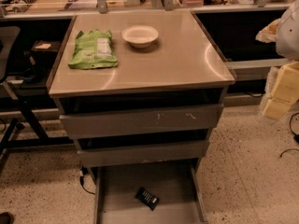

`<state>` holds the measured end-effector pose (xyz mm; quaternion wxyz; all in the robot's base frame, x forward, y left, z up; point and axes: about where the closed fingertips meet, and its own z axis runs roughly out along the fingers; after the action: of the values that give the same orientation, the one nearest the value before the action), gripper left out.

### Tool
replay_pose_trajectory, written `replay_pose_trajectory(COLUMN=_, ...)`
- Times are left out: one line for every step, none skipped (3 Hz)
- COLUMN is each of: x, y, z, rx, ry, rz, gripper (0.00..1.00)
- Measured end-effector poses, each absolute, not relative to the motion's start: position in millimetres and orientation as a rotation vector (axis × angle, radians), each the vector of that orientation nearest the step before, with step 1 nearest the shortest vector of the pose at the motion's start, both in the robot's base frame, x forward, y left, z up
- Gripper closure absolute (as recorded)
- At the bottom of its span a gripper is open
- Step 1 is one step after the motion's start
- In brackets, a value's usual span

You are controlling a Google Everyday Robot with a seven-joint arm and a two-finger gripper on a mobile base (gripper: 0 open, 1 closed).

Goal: Pick rxbar blueberry from bottom drawer and place on counter

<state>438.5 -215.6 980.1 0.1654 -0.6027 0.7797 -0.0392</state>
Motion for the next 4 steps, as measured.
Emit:
replay_pose_trajectory(x=438.5, y=-215.6, z=980.1, rx=-1.717, ry=2.221, rz=-0.112, gripper=0.0)
replay_pose_trajectory(x=436.8, y=-215.8, z=961.2, rx=-1.689, ry=2.249, rz=-0.102, gripper=0.0)
replay_pose_trajectory(x=436.3, y=-212.6, z=901.3, rx=-1.617, ry=2.316, rz=-0.092, gripper=0.0)
replay_pose_trajectory(x=428.9, y=-209.4, z=812.2, rx=-1.582, ry=2.408, rz=-0.047, gripper=0.0)
